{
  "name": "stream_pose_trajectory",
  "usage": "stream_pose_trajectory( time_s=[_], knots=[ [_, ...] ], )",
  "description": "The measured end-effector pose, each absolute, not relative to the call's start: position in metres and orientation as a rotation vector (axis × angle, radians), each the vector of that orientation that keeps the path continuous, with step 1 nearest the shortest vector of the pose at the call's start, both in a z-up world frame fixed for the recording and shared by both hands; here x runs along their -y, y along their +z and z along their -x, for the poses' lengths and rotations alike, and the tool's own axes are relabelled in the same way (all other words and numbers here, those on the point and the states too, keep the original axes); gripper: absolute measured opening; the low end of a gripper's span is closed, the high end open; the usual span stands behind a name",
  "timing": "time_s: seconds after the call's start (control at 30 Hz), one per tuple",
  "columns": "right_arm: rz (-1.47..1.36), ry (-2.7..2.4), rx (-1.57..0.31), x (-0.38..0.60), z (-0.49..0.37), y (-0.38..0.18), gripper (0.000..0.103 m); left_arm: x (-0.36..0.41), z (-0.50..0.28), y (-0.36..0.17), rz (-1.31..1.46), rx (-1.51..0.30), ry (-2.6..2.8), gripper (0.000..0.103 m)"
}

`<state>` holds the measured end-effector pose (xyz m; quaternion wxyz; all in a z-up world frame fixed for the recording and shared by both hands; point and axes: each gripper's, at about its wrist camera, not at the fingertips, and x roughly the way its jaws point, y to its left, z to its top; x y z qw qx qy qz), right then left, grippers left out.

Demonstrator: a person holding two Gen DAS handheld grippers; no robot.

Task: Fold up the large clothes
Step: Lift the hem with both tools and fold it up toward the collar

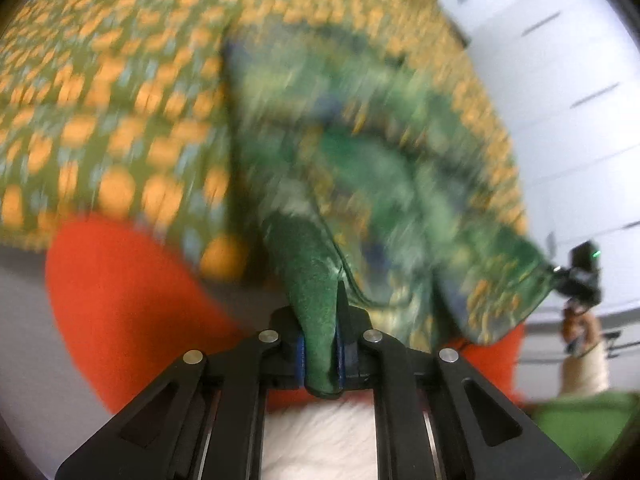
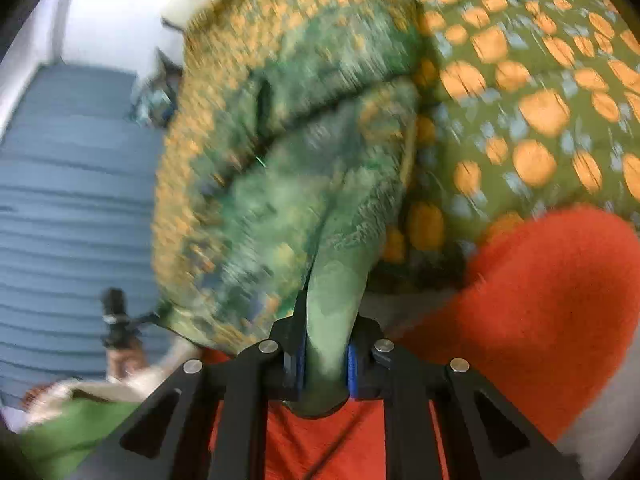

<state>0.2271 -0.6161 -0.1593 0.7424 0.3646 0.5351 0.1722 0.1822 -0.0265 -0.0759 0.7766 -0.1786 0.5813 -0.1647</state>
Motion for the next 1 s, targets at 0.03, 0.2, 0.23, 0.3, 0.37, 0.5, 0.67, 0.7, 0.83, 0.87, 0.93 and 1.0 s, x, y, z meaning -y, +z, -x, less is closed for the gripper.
stream_pose_trajectory(
  time_s=[0.03,0.2,0.23,0.3,0.37,0.5,0.67,0.7,0.83,0.87,0.93,1.0],
  knots=[
    [-0.806,0.387,-1.131,0.621,-0.242,-0.15,0.015,0.033,-0.199,-0.068,0.399,-1.219,-0.372,0.009],
    [-0.788,0.396,-0.966,0.644,-0.33,-0.116,0.014,0.051,-0.308,-0.039,0.399,-1.065,-0.37,0.008],
    [-0.791,0.391,-0.944,0.645,-0.351,-0.113,0.014,0.054,-0.333,-0.038,0.404,-1.054,-0.359,0.008],
    [-0.814,0.35,-0.909,0.654,-0.397,-0.117,0.014,0.058,-0.383,-0.043,0.41,-1.035,-0.307,0.008],
    [-0.842,0.3,-0.898,0.668,-0.44,-0.131,0.014,0.064,-0.419,-0.053,0.4,-1.029,-0.272,0.009],
    [-0.835,0.219,-0.931,0.671,-0.502,-0.172,0.015,0.082,-0.473,-0.1,0.385,-1.058,-0.211,0.02],
    [-0.897,0.145,-0.989,0.674,-0.525,-0.226,0.02,0.087,-0.495,-0.148,0.394,-1.149,-0.17,0.054],
    [-0.937,0.155,-0.979,0.677,-0.524,-0.23,0.026,0.084,-0.491,-0.147,0.414,-1.136,-0.192,0.058],
    [-0.994,0.223,-0.938,0.685,-0.51,-0.218,0.072,0.069,-0.472,-0.116,0.436,-1.046,-0.254,0.093],
    [-0.988,0.24,-0.922,0.688,-0.506,-0.209,0.079,0.063,-0.464,-0.107,0.435,-1.011,-0.267,0.098],
    [-0.957,0.253,-0.9,0.689,-0.496,-0.192,0.089,0.049,-0.452,-0.096,0.411,-0.952,-0.278,0.1],
    [-0.844,0.239,-0.911,0.685,-0.492,-0.181,0.089,0.046,-0.45,-0.104,0.352,-0.963,-0.26,0.1]
  ],
)
